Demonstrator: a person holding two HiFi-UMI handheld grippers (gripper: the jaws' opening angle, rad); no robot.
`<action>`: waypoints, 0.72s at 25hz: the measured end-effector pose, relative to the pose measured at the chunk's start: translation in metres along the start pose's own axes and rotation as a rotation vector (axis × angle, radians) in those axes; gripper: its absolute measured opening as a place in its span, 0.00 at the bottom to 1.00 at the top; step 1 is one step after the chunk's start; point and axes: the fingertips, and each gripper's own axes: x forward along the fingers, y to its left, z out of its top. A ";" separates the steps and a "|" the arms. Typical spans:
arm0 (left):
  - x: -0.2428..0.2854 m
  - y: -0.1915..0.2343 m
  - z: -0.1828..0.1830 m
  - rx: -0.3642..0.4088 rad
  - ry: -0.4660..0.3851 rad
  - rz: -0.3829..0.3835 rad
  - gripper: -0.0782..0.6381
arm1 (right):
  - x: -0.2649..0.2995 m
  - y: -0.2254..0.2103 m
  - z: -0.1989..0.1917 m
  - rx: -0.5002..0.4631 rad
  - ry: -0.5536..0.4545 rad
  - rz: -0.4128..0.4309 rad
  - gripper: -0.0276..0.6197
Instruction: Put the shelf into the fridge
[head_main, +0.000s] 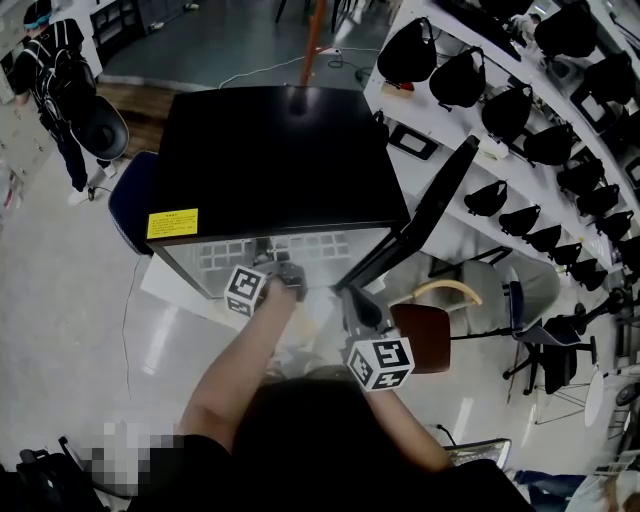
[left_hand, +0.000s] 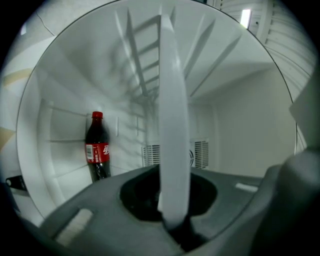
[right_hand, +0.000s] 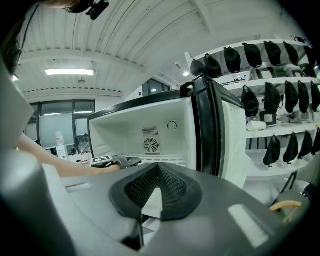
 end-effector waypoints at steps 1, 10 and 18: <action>0.000 0.000 0.000 0.001 0.002 0.002 0.16 | 0.000 0.000 0.000 0.000 0.000 0.000 0.05; 0.012 -0.001 0.000 0.027 0.022 -0.015 0.17 | 0.000 0.002 0.000 -0.005 0.004 0.005 0.05; 0.017 0.000 0.001 0.016 0.022 -0.006 0.16 | -0.003 0.006 0.000 -0.008 0.003 0.000 0.05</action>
